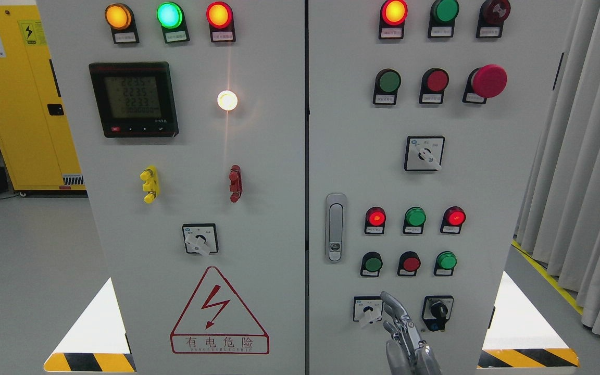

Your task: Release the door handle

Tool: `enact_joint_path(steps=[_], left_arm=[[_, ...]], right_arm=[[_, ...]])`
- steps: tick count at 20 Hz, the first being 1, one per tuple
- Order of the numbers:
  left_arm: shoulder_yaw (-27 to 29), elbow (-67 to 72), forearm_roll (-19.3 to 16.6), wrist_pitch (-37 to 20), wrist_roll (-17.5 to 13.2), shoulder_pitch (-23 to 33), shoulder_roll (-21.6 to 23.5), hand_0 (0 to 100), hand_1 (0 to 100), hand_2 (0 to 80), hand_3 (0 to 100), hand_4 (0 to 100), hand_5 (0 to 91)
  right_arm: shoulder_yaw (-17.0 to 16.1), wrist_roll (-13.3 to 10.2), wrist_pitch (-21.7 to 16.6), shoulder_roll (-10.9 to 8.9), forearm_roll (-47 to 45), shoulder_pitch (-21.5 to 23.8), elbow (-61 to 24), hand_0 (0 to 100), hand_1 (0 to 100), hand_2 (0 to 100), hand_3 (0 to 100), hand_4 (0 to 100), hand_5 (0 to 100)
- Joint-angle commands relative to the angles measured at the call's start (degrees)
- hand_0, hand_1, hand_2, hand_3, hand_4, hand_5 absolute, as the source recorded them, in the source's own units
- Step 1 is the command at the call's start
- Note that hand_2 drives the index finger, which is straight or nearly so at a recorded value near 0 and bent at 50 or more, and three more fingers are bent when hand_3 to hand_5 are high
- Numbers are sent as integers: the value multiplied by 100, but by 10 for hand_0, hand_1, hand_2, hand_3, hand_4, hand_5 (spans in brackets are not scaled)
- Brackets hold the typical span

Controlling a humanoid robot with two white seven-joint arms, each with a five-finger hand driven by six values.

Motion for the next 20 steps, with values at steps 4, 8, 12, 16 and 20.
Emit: enact_joint_path(steps=[4, 8, 12, 16, 20], left_arm=[[1, 0, 0, -4, 2, 0, 0, 120, 556, 0, 0, 0, 0], [1, 0, 0, -4, 2, 0, 0, 120, 556, 0, 0, 0, 0], [1, 0, 0, -4, 2, 0, 0, 120, 556, 0, 0, 0, 0], [1, 0, 0, -4, 2, 0, 0, 120, 556, 0, 0, 0, 0], [1, 0, 0, -4, 2, 0, 0, 120, 556, 0, 0, 0, 0]], right_arm=[[-2, -118, 204, -88, 2296, -178, -18, 600, 273, 0, 868, 879, 941], [42, -145, 477, 52, 3678, -423, 139, 709, 375, 0, 877, 891, 951], [50, -215, 494, 70, 4496, -600, 237, 752, 368, 0, 950, 924, 993], [173, -224, 495, 79, 5840, -687, 298, 697, 357, 0, 990, 954, 1000], [252, -303, 495, 255, 6377, -942, 658, 497, 357, 0, 1000, 986, 1000]])
